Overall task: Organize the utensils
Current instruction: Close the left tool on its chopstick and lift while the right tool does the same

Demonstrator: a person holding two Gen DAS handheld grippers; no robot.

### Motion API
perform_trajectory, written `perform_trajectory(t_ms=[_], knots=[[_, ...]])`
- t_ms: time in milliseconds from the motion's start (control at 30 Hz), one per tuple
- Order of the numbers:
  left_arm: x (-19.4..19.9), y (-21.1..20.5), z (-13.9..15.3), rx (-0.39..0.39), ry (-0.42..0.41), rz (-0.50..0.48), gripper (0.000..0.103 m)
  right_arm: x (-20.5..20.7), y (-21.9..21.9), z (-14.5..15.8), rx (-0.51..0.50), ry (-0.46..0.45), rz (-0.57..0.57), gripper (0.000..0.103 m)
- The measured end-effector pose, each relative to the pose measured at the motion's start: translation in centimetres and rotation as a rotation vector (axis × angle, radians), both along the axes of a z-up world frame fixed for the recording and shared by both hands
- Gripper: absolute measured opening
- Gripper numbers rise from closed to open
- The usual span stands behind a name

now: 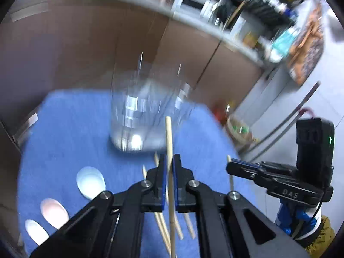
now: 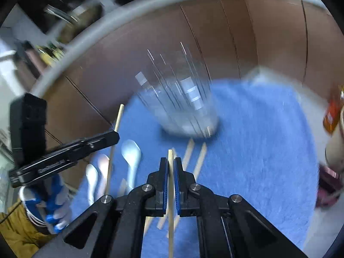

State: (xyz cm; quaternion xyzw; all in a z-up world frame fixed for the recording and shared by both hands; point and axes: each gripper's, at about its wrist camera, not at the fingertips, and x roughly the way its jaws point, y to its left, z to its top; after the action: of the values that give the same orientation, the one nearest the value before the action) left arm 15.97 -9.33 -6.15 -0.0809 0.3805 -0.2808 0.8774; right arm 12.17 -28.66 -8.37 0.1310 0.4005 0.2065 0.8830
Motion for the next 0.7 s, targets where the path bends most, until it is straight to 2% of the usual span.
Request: perform_trajectory(t_ms=[100, 200, 333, 467, 633, 700], knots=[[0.8, 1.8, 5.4, -0.086, -0.173, 0.058, 0.005, -0.8, 0.6, 5.6, 0.022, -0.194, -0.017, 0.006], [1.4, 2.7, 9.4, -0.154, -0.333, 0.150, 0.005, -0.4, 1.6, 10.5, 0.002, -0.404, -0.069, 0.006], [3.7, 2.6, 11.6, -0.197, -0.455, 0.282, 0.005, 2.2, 2.5, 13.6, 0.022, -0.590, -0.169, 0.006], [5.3, 2.0, 11.8, -0.156, -0.569, 0.387, 0.005, 5.5, 2.7, 13.3, 0.000, -0.669, -0.284, 0.006], [6.7, 0.4, 10.1, -0.100, -0.669, 0.459, 0.005, 9.6, 3.3, 11.1, -0.056, -0.678, -0.368, 0.006], [7.6, -0.3, 9.7, -0.081, -0.685, 0.481, 0.005, 10.6, 3.6, 10.3, -0.091, -0.675, -0.390, 0.006]])
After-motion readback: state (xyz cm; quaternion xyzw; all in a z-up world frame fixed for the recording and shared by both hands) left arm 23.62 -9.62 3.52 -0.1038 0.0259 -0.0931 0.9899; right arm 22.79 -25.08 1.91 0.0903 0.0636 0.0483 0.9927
